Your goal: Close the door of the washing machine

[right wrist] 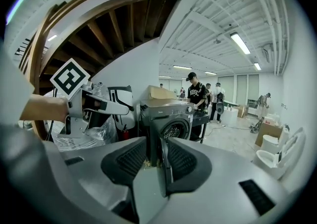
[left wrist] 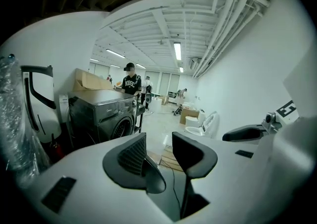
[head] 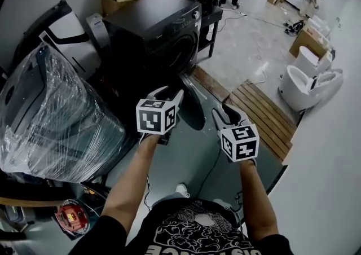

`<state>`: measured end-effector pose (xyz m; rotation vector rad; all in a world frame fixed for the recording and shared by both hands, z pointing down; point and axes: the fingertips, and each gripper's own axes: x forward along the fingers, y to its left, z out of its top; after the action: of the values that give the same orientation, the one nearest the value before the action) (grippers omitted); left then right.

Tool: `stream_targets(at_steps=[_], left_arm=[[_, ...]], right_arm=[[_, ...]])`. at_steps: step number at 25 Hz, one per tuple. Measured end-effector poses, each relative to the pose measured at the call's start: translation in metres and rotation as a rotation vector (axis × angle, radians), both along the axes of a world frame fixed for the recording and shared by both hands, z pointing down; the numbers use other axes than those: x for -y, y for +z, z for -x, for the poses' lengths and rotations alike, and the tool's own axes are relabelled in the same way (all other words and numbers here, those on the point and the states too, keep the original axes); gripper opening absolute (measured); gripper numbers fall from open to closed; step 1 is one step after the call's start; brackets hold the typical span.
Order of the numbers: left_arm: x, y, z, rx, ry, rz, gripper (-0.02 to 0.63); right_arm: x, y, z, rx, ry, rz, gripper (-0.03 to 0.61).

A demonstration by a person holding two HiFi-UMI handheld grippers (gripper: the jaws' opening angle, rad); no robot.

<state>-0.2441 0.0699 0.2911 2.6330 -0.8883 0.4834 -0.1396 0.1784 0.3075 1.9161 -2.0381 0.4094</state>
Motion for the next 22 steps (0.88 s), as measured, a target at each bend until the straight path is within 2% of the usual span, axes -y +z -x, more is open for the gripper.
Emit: stream_targets(at_steps=[11,22], left_arm=[[0.037,0.027,-0.015,-0.004,-0.003,0.069,0.181],[0.062,0.086,-0.052,0.059,-0.103,0.154,0.187]], right_arm=[[0.036,0.024,0.005,0.006,-0.027,0.053,0.170],[0.071,0.108,-0.009,0.078,-0.186,0.163,0.178]])
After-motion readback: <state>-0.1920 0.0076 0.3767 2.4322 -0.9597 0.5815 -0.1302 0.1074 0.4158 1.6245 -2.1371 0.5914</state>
